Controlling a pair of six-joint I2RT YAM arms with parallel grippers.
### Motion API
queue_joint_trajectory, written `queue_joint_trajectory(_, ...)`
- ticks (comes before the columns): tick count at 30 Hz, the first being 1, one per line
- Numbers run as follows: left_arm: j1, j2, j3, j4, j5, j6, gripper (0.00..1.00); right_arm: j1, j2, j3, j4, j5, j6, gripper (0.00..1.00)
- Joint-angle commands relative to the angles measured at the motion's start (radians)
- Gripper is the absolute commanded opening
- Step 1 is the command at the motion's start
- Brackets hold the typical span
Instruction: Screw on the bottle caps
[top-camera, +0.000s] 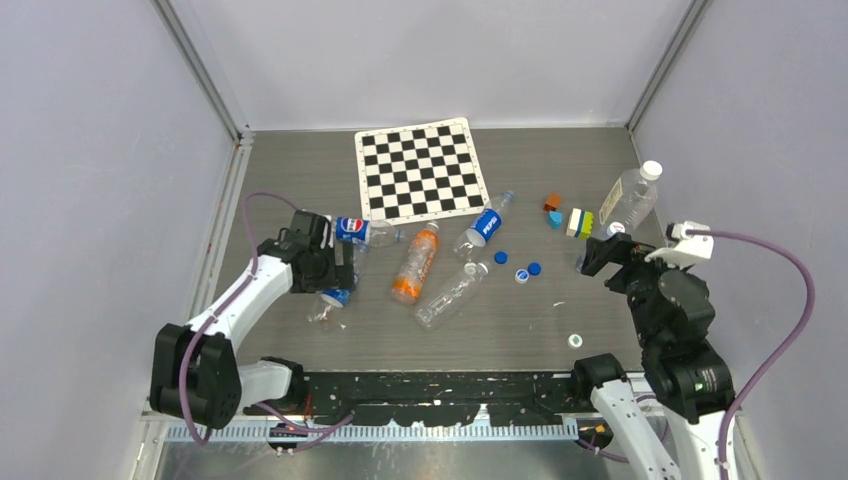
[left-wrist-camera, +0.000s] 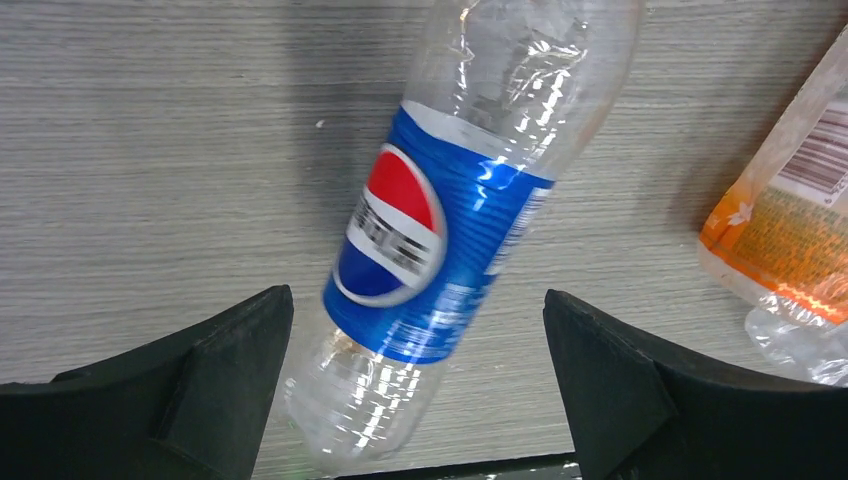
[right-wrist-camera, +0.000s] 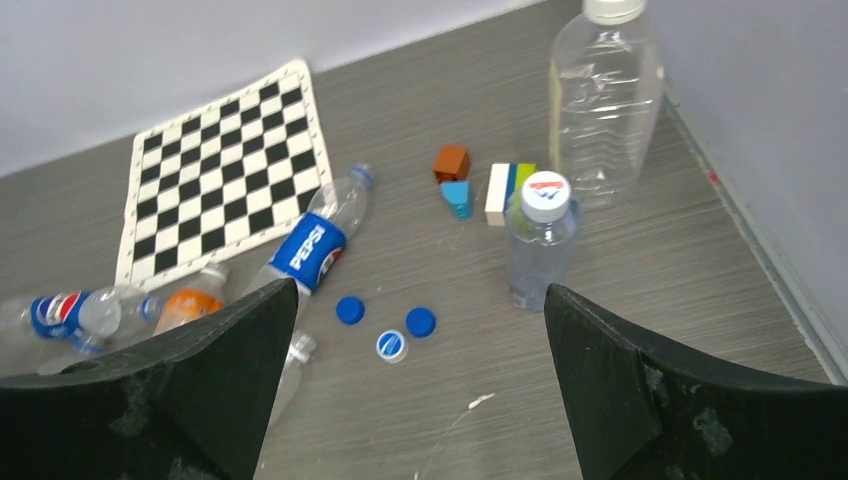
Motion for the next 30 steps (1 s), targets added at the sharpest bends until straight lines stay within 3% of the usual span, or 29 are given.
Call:
queue_joint_trajectory(1, 0.046, 0.04, 0.011, 0.061, 0.087, -0.036, 0.99, 0.003, 0.143, 0.138, -0.097, -0.16, 0.031, 1.0)
queue_joint_trajectory(7, 0.088, 0.093, 0.03, 0.065, 0.115, -0.042, 0.97, 0.004, 0.224, 0.204, -0.166, -0.289, 0.196, 1.0)
queue_joint_trajectory(13, 0.089, 0.143, 0.048, 0.094, 0.174, -0.046, 0.93, 0.004, 0.188, 0.16, -0.103, -0.432, 0.373, 1.0)
queue_joint_trajectory(18, 0.088, 0.2, 0.089, 0.081, 0.169, -0.028, 0.88, 0.003, 0.141, 0.117, -0.038, -0.512, 0.401, 1.0)
queue_joint_trajectory(25, 0.088, 0.269, 0.091, 0.076, 0.201, -0.032, 0.79, 0.003, 0.161, 0.088, 0.038, -0.56, 0.309, 0.97)
queue_joint_trajectory(30, 0.087, 0.295, 0.092, 0.062, 0.23, -0.024, 0.65, 0.002, 0.247, 0.118, -0.01, -0.545, 0.294, 1.0)
